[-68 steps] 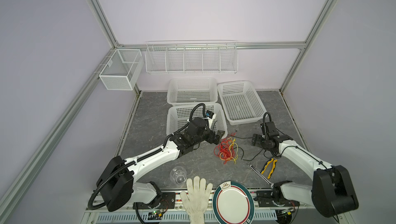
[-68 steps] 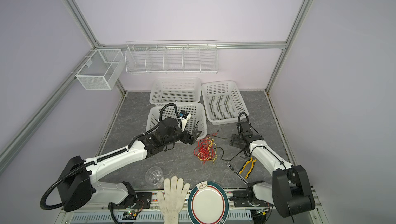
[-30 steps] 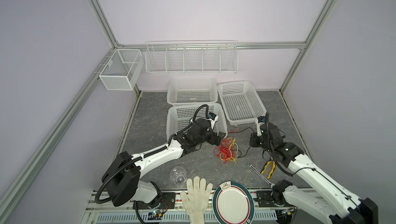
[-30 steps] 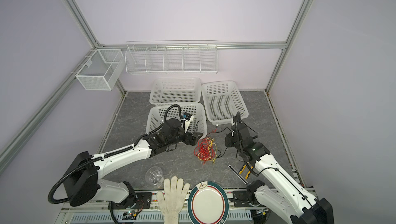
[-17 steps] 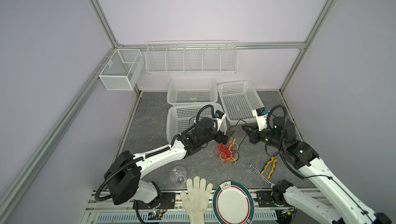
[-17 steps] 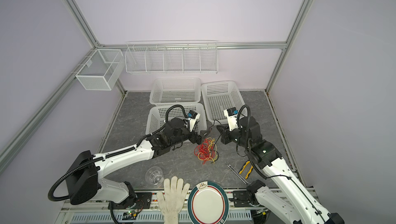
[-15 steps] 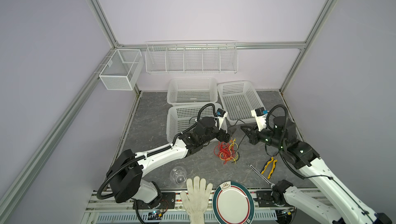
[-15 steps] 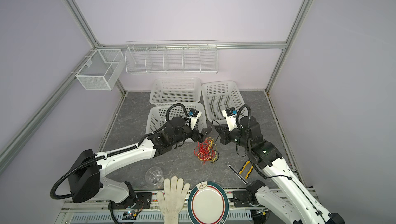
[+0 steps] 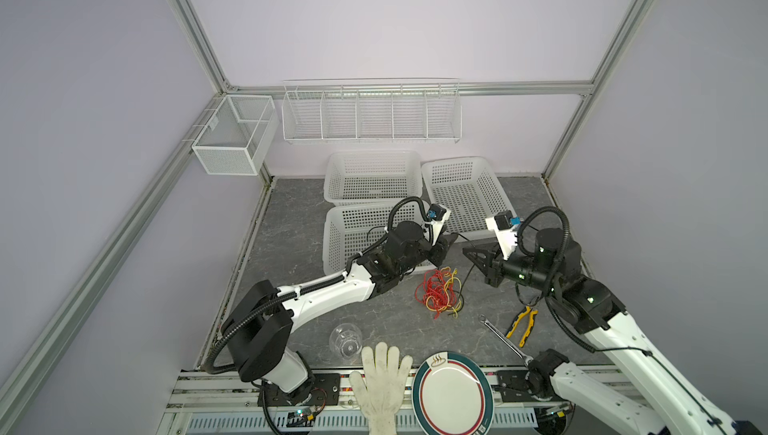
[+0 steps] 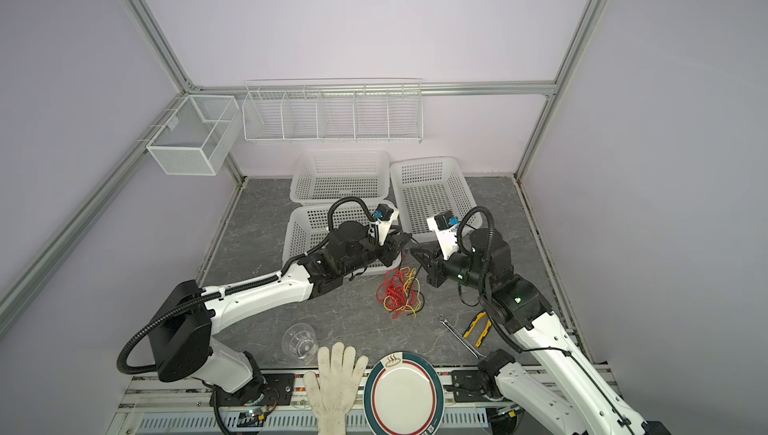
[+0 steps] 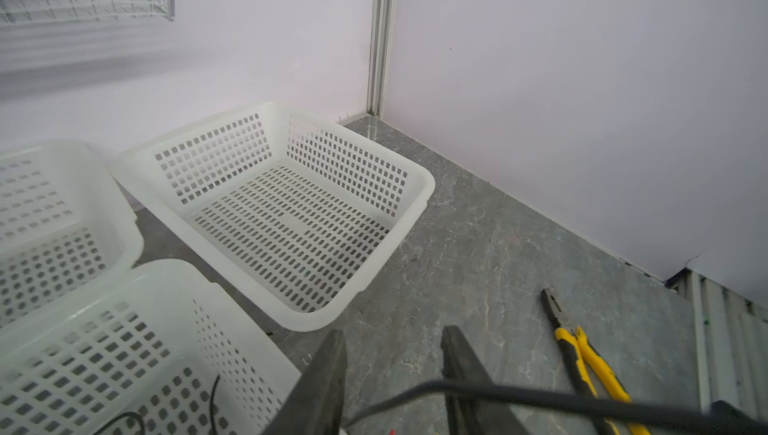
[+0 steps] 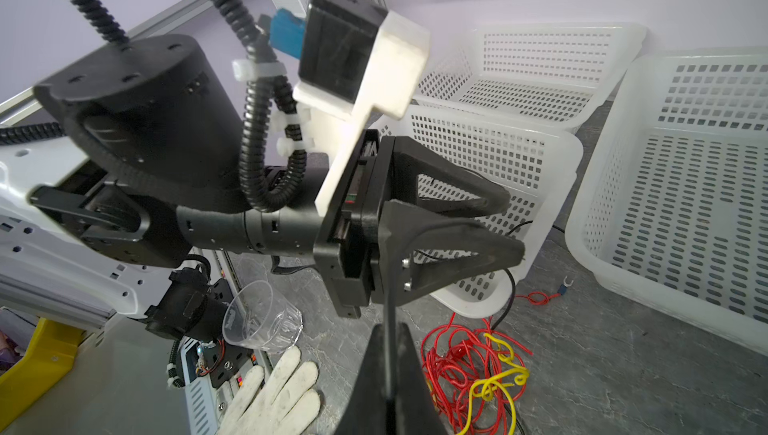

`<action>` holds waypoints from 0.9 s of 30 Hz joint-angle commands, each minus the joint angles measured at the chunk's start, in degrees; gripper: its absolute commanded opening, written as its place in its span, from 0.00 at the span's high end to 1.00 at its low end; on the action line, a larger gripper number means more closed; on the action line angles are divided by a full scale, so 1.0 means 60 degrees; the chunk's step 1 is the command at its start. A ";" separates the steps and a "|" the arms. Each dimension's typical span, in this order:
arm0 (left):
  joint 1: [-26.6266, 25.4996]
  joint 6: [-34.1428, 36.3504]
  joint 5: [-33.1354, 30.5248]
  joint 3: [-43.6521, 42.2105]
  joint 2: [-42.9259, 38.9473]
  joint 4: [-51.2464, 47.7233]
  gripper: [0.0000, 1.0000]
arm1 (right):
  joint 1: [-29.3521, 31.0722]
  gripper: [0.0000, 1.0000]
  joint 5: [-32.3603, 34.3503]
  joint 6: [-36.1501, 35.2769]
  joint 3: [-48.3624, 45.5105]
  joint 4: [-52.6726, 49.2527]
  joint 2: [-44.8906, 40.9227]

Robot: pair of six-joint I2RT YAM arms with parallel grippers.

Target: Untangle the cables

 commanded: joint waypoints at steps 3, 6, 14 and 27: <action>-0.0015 -0.0067 0.0039 0.0403 0.0046 0.0357 1.00 | 0.0078 0.94 0.0373 -0.0221 -0.0357 0.0156 -0.0024; -0.0015 -0.0087 -0.0077 0.0374 -0.0025 0.0292 1.00 | 0.0073 0.93 0.0831 -0.0185 -0.0457 0.0155 -0.0003; -0.0016 -0.0092 -0.0141 0.0869 -0.0743 -0.0684 1.00 | 0.0077 0.66 0.3730 0.0208 -0.0695 -0.0399 0.0741; -0.0014 0.0132 -0.0485 0.1874 -0.2340 -0.1159 1.00 | 0.0076 0.41 0.3858 0.0662 -0.1535 0.0688 0.2462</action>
